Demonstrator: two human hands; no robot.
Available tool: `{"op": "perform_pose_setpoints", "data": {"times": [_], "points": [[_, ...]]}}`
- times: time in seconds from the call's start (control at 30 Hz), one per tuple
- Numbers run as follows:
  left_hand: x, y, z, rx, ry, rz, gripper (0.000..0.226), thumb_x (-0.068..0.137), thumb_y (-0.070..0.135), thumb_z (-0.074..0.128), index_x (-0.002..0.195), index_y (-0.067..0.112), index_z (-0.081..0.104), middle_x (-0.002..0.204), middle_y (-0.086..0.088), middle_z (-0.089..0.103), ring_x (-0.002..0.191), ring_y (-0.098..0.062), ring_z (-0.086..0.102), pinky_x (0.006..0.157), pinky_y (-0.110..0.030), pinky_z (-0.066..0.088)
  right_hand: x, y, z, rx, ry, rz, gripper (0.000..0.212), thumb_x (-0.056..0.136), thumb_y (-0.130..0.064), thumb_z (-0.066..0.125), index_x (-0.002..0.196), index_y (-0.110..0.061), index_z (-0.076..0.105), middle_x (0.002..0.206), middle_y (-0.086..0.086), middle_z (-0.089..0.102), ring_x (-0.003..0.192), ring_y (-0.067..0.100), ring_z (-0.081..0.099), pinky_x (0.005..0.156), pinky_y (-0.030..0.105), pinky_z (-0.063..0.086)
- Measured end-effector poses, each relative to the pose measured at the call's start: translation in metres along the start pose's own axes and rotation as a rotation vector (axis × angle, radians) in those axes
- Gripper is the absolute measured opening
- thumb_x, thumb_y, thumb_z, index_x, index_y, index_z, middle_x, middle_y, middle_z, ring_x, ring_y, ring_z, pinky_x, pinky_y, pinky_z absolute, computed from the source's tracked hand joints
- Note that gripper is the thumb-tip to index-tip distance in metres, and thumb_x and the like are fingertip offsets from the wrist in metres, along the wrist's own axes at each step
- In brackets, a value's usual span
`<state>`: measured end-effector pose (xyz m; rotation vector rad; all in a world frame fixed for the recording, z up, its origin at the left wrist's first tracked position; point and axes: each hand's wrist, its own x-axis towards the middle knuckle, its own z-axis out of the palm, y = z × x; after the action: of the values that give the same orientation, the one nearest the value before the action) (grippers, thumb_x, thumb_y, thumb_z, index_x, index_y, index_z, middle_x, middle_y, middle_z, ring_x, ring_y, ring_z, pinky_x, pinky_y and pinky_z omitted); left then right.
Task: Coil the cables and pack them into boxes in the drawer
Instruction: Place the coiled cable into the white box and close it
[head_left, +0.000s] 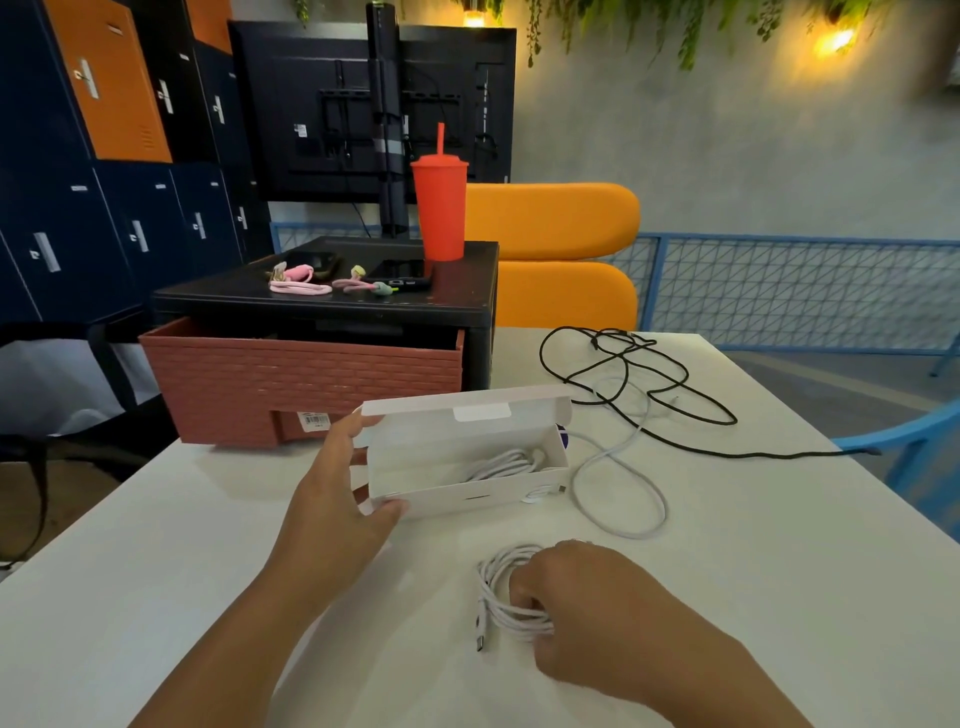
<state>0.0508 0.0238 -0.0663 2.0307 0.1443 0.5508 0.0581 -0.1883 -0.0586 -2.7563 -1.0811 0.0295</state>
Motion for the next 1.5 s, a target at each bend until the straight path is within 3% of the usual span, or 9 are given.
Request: {"op": "perform_pose_setpoints", "data": {"times": [0.13,0.27,0.37,0.53,0.67,0.83,1.0,1.17,1.5], "points": [[-0.001,0.002,0.0,-0.008,-0.01,0.011,0.076,0.075,0.003,0.074,0.13,0.036,0.033,0.096,0.026,0.045,0.088,-0.007,0.056,0.065,-0.007,0.04,-0.004,0.004,-0.013,0.1,0.227,-0.018,0.013,0.076,-0.026,0.048,0.086,-0.023,0.056,0.084,-0.008,0.055,0.08,0.011,0.051,0.069,0.024,0.041],[-0.003,0.007,0.001,-0.018,-0.032,0.018,0.078,0.074,0.003,0.075,0.132,0.034,0.033,0.097,0.026,0.045,0.095,-0.011,0.057,0.077,-0.014,0.043,-0.008,0.001,-0.027,0.506,0.409,-0.01,0.021,0.076,-0.014,0.062,0.069,-0.034,0.06,0.061,-0.022,0.054,0.057,0.003,0.049,0.052,0.012,0.034],[-0.006,0.01,0.003,-0.006,-0.032,0.078,0.077,0.073,0.004,0.076,0.115,0.053,0.033,0.098,0.029,0.044,0.095,-0.007,0.055,0.08,-0.016,0.044,-0.006,0.001,-0.025,0.691,0.556,-0.032,0.018,0.072,-0.016,0.064,0.075,-0.033,0.066,0.061,-0.006,0.057,0.048,0.008,0.046,0.048,0.015,0.036],[-0.011,0.013,0.005,-0.012,0.002,0.199,0.086,0.072,0.002,0.076,0.105,0.064,0.027,0.102,0.033,0.047,0.098,0.015,0.051,0.075,-0.001,0.042,-0.001,0.001,-0.019,0.284,0.873,-0.101,0.017,0.076,-0.022,0.051,0.087,-0.028,0.064,0.078,-0.012,0.059,0.063,0.001,0.049,0.058,0.004,0.038],[-0.014,0.014,0.007,-0.027,0.019,0.292,0.084,0.069,0.0,0.077,0.111,0.058,0.034,0.104,0.037,0.05,0.102,0.023,0.045,0.075,0.003,0.04,0.003,0.002,-0.012,0.048,1.012,-0.149,0.021,0.08,-0.016,0.051,0.089,-0.014,0.07,0.084,-0.005,0.067,0.071,0.007,0.054,0.059,0.016,0.045],[-0.02,0.02,0.014,0.009,-0.037,0.385,0.1,0.069,0.0,0.077,0.11,0.076,0.027,0.111,0.05,0.043,0.109,0.018,0.045,0.082,0.001,0.04,0.004,0.004,-0.006,-0.035,0.996,-0.192,0.021,0.082,-0.018,0.052,0.092,-0.015,0.07,0.085,-0.003,0.068,0.071,0.008,0.057,0.057,0.017,0.045],[-0.023,0.023,0.018,0.027,-0.061,0.462,0.105,0.069,-0.005,0.074,0.115,0.075,0.025,0.114,0.047,0.044,0.109,0.014,0.046,0.083,0.0,0.04,0.008,0.005,0.001,-0.079,0.943,-0.182,0.021,0.08,-0.021,0.05,0.096,-0.022,0.064,0.082,-0.004,0.07,0.067,0.014,0.064,0.057,0.021,0.046],[-0.028,0.025,0.023,0.03,-0.11,0.516,0.091,0.067,0.012,0.069,0.122,0.07,0.025,0.118,0.043,0.044,0.111,0.011,0.047,0.085,-0.002,0.041,0.011,0.003,0.002,-0.079,0.874,-0.081,0.017,0.078,-0.021,0.045,0.094,-0.027,0.049,0.065,-0.004,0.063,0.052,0.016,0.056,0.047,0.024,0.041],[-0.026,0.02,0.023,0.013,-0.107,0.481,0.089,0.066,0.014,0.069,0.12,0.07,0.027,0.116,0.043,0.045,0.109,0.012,0.048,0.081,-0.002,0.042,0.008,-0.008,0.002,-0.022,0.644,-0.194,0.03,0.075,-0.026,0.045,0.086,-0.021,0.073,0.09,-0.009,0.069,0.075,0.008,0.064,0.07,0.016,0.048]]}}
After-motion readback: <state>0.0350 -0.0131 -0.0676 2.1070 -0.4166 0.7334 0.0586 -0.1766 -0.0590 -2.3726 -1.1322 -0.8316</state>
